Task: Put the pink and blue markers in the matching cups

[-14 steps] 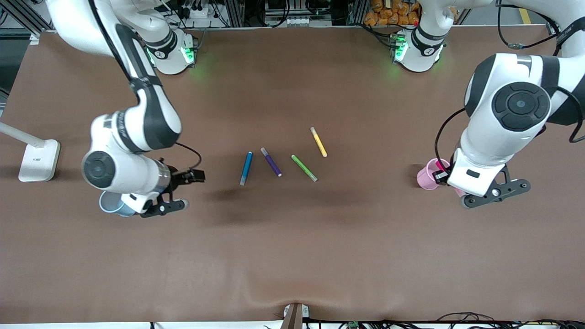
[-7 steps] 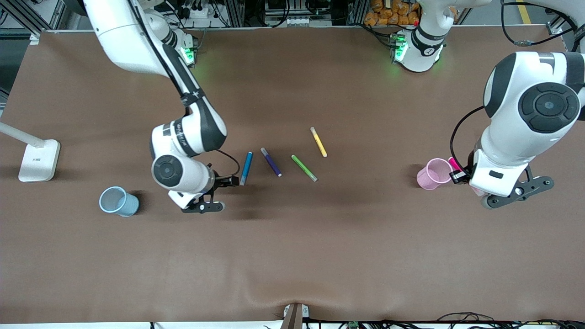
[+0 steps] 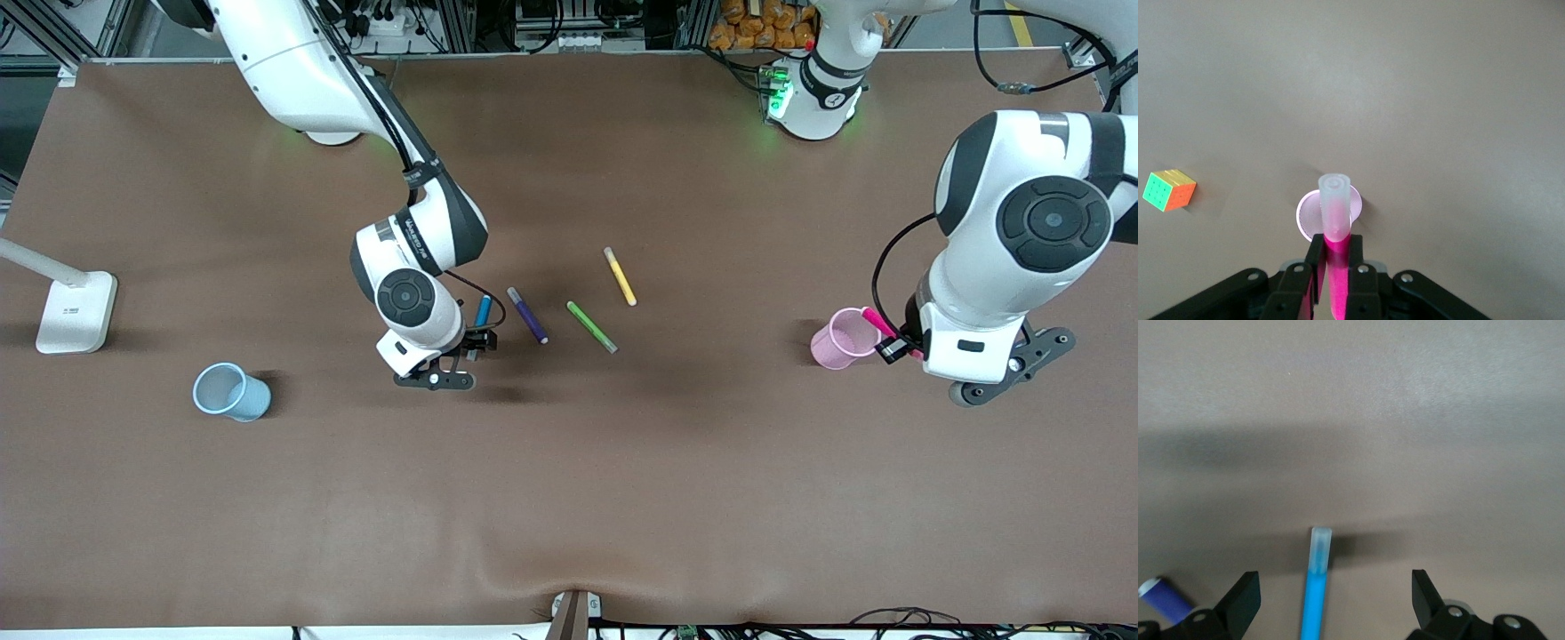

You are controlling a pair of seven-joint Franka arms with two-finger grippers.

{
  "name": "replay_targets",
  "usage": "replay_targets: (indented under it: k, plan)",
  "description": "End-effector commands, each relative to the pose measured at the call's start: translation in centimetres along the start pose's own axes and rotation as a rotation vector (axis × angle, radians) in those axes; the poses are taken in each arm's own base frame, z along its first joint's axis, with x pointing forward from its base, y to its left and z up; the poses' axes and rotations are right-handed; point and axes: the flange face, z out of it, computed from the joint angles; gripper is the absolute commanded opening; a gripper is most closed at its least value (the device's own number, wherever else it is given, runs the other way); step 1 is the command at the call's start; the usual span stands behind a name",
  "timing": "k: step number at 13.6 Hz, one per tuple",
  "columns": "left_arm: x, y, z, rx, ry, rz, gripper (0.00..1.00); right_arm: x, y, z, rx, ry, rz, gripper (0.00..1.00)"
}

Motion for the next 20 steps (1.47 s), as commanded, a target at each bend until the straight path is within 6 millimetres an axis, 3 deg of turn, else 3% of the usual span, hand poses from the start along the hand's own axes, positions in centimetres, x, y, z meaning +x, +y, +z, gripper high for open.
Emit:
replay_targets:
  k: [1, 3, 11, 14, 20]
  plan:
    - [-0.8, -0.2, 0.8, 0.056, 0.01, -0.051, 0.0, -1.6, -0.2, 2.6, -0.002, 0.045, -0.004, 1.0]
    - [-0.9, 0.5, 2.4, 0.092, 0.016, -0.056, 0.0, -2.0, -0.6, 3.3, 0.003, 0.056, -0.012, 1.0]
    - [-1.0, 2.0, 5.7, 0.135, 0.005, -0.124, 0.0, -2.1, -0.9, 4.0, 0.011, 0.06, -0.017, 1.0]
    - [-0.7, 2.6, 8.7, 0.188, 0.02, -0.293, 0.0, -2.1, -1.0, 4.0, 0.015, 0.061, -0.009, 1.0]
    - [-2.8, 2.9, 12.7, 0.282, 0.045, -0.427, 0.0, -2.2, -0.8, 4.9, 0.019, 0.043, 0.01, 0.97]
